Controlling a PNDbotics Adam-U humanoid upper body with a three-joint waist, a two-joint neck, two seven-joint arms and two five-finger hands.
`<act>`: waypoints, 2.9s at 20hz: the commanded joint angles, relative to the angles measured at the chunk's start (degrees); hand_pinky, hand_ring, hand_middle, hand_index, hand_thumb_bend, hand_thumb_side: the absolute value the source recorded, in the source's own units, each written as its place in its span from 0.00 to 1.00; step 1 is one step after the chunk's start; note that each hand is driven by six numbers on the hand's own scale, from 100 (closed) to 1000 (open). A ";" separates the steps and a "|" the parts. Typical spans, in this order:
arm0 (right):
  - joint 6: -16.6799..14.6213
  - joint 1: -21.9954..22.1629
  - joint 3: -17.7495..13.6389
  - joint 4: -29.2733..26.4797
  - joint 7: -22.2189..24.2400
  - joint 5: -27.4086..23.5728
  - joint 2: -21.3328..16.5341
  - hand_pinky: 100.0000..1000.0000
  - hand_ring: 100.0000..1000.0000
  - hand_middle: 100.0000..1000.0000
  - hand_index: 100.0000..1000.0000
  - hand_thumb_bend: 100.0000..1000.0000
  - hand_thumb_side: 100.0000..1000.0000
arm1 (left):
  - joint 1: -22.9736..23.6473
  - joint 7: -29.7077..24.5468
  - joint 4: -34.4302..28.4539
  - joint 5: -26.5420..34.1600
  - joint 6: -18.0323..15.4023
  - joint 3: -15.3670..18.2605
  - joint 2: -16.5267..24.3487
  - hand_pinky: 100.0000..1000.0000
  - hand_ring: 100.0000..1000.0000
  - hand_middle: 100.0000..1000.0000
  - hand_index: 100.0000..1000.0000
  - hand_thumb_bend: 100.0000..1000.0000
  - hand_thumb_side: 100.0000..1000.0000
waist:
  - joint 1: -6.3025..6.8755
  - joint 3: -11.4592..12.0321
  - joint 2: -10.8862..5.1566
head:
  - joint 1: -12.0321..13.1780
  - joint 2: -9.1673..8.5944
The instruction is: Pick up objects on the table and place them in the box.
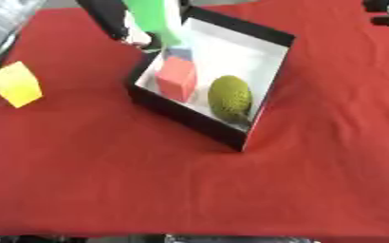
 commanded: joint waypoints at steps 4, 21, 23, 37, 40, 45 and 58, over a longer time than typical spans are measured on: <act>0.29 -2.20 -0.05 -1.10 0.47 -0.91 -1.84 0.90 0.89 0.74 0.85 0.00 0.54 | -2.35 7.41 12.67 -8.18 -9.80 4.35 -5.83 0.66 0.55 0.45 0.58 0.40 0.00 | -0.26 -0.41 -1.11 | 0.59 -0.74; 0.37 -1.94 -0.10 -1.23 0.61 -0.80 -1.27 0.90 0.89 0.74 0.85 0.00 0.54 | 2.12 16.14 9.64 -8.53 -13.90 7.01 -4.58 0.81 0.77 0.76 0.86 0.74 0.47 | -0.44 -0.51 -1.09 | 0.71 -0.54; 0.16 -1.34 -0.57 -1.44 0.08 -1.08 -1.56 0.90 0.89 0.74 0.85 0.00 0.55 | 4.45 16.71 3.47 -4.21 -11.73 7.45 -0.94 0.79 0.75 0.74 0.84 0.67 0.46 | -0.46 -0.21 -1.18 | 0.52 -0.44; -0.95 2.55 -2.70 -3.04 -2.85 -1.18 -2.16 0.90 0.89 0.74 0.86 0.00 0.52 | 16.42 16.06 -11.77 9.60 0.20 20.04 24.16 0.81 0.76 0.73 0.84 0.60 0.35 | -2.16 1.63 -0.93 | 1.05 -1.55; -1.18 2.99 -2.90 -3.49 -3.18 -0.85 -2.03 0.90 0.89 0.74 0.86 0.00 0.52 | 16.79 14.38 -6.63 7.75 -0.88 21.97 25.65 0.81 0.78 0.73 0.84 0.63 0.35 | -2.54 1.63 -0.67 | 1.15 -1.86; -1.02 3.33 -2.82 -3.49 -3.35 -0.14 -1.63 0.90 0.89 0.74 0.85 0.00 0.53 | 16.12 11.32 1.75 4.90 -3.70 23.12 25.97 0.81 0.79 0.73 0.85 0.74 0.25 | -2.89 1.64 -0.33 | 1.13 -2.33; -0.75 3.45 -2.44 -3.29 -3.16 1.49 -0.62 0.90 0.89 0.74 0.85 0.00 0.55 | 15.25 2.27 10.85 -1.28 -10.80 24.37 25.55 0.84 0.81 0.72 0.80 0.76 0.16 | -3.29 1.46 0.72 | 2.27 -2.46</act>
